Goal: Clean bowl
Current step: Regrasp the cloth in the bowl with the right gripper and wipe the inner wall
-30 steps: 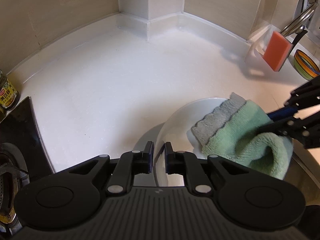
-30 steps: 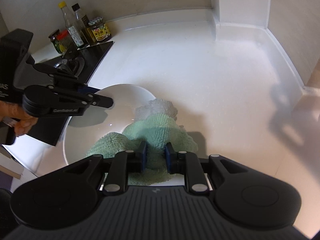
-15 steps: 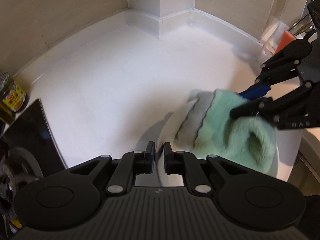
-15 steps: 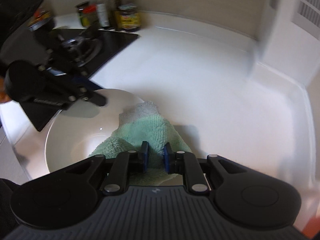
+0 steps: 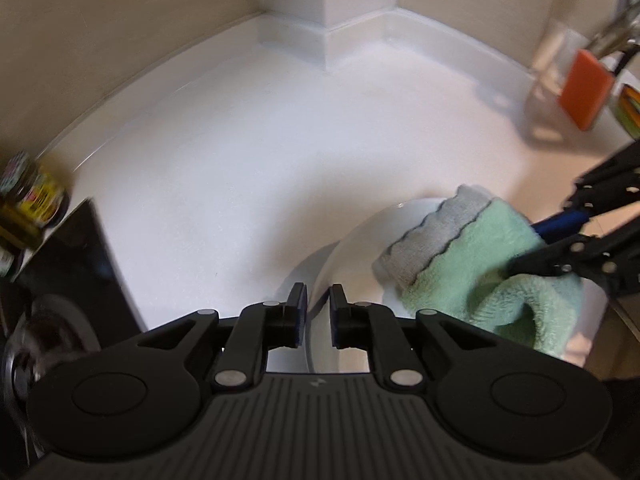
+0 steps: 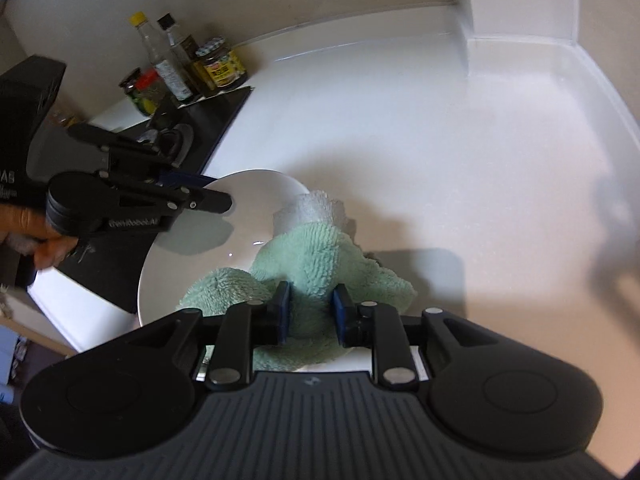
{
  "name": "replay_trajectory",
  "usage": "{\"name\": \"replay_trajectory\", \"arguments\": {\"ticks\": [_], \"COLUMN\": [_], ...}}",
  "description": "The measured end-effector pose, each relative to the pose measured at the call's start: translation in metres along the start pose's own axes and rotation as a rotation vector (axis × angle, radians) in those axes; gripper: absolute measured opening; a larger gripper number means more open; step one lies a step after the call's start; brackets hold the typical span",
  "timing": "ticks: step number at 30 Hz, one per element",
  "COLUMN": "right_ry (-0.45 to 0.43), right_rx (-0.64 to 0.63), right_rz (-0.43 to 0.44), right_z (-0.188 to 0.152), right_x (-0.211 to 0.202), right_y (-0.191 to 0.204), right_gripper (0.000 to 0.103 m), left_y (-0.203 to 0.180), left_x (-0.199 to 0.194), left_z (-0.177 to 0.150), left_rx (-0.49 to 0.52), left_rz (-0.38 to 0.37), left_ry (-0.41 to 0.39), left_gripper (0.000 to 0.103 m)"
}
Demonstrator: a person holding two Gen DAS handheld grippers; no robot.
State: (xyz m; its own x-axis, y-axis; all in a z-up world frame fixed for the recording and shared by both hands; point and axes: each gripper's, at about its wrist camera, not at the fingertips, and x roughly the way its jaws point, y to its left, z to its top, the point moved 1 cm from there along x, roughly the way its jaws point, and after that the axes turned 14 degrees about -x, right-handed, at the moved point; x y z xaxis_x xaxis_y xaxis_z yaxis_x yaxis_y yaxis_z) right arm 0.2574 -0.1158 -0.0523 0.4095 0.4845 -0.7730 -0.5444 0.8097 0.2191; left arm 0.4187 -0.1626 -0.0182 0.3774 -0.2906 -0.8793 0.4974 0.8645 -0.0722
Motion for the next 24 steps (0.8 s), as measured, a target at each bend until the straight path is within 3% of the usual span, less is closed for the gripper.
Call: {"name": "replay_trajectory", "arguments": {"ticks": [4,7,12,22,24], "right_ry": [0.040,0.047,0.011,-0.080,-0.103], "right_rx": [-0.110,-0.190,-0.261,-0.053,-0.016], "right_rz": [-0.010,-0.063,-0.152,-0.132,-0.120], "right_z": [0.010,0.022,0.035,0.006,0.000], "right_x": [0.004,0.011,0.025,0.001,-0.007], "right_y": [0.005,0.014,0.022,0.020,0.019], "right_gripper": [0.019,0.019,0.016,0.013,0.012], "left_y": [-0.017,-0.032,-0.006,-0.009,-0.009], "left_x": [0.015,0.027,0.019,0.033,0.037], "left_z": [0.019,0.024,0.001,0.001,-0.014], "left_rx": [0.104,0.162,0.138,0.060,0.062], "left_rz": [-0.025,0.012,0.066,0.090,0.088], "left_ry": [0.022,0.041,0.046,0.016,0.013], "left_gripper": [0.012,0.012,0.011,0.013,0.013]}}
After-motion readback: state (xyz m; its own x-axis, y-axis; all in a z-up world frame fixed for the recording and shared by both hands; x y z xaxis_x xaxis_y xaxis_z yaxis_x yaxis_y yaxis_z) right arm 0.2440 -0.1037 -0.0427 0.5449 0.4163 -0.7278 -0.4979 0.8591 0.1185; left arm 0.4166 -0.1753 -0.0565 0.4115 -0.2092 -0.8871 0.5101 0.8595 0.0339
